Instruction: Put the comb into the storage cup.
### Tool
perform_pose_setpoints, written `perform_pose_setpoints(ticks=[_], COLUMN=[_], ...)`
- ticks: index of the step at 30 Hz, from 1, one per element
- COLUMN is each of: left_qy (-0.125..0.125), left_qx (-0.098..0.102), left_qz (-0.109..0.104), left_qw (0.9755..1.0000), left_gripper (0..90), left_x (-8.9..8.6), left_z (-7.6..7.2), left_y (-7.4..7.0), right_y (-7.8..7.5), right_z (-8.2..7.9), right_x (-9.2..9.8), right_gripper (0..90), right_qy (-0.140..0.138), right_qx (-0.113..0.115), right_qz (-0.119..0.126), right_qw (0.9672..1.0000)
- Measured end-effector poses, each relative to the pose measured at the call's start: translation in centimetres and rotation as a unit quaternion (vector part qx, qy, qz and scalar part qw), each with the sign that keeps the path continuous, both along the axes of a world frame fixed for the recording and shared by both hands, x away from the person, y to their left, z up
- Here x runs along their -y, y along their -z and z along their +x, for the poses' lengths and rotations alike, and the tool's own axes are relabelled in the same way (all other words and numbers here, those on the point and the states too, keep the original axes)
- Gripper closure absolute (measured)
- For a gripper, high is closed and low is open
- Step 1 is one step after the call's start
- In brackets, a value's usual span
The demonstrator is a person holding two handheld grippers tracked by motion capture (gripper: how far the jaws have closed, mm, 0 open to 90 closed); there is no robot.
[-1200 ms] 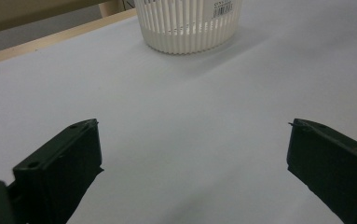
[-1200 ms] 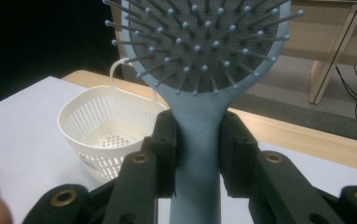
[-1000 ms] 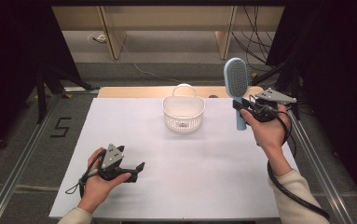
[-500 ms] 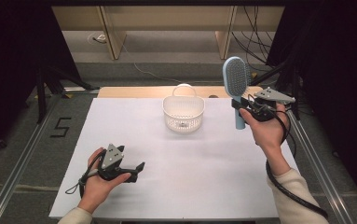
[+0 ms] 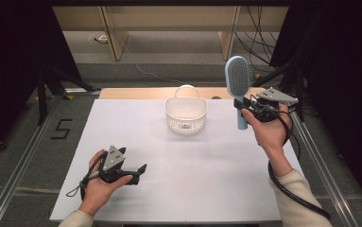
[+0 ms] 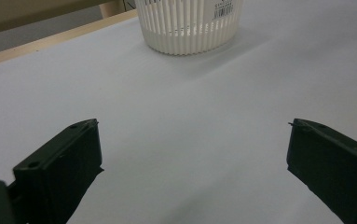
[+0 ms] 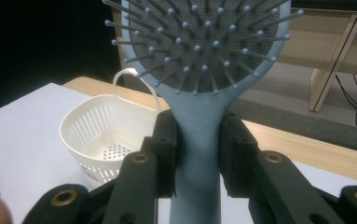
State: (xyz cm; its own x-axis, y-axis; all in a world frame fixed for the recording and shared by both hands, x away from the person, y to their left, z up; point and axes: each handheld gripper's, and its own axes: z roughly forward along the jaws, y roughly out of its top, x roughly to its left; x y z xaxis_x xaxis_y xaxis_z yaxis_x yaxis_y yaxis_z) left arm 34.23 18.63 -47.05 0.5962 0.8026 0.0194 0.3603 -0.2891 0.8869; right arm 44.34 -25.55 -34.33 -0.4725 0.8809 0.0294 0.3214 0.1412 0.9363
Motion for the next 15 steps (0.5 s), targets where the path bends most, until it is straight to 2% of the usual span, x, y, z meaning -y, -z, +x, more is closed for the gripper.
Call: perform_pose_setpoints(ticks=[15], left_qy=[-0.001], left_qx=[0.0], left_qz=[-0.001], left_qw=[1.0], left_gripper=[2.6], left_x=[-0.01], left_z=[0.01], left_y=[0.01], right_y=[-0.06], right_z=[0.21], right_x=[-0.43], right_gripper=[70.9], right_qy=[-0.001], right_qx=[0.006], right_qz=[-0.003], right_qw=[1.0])
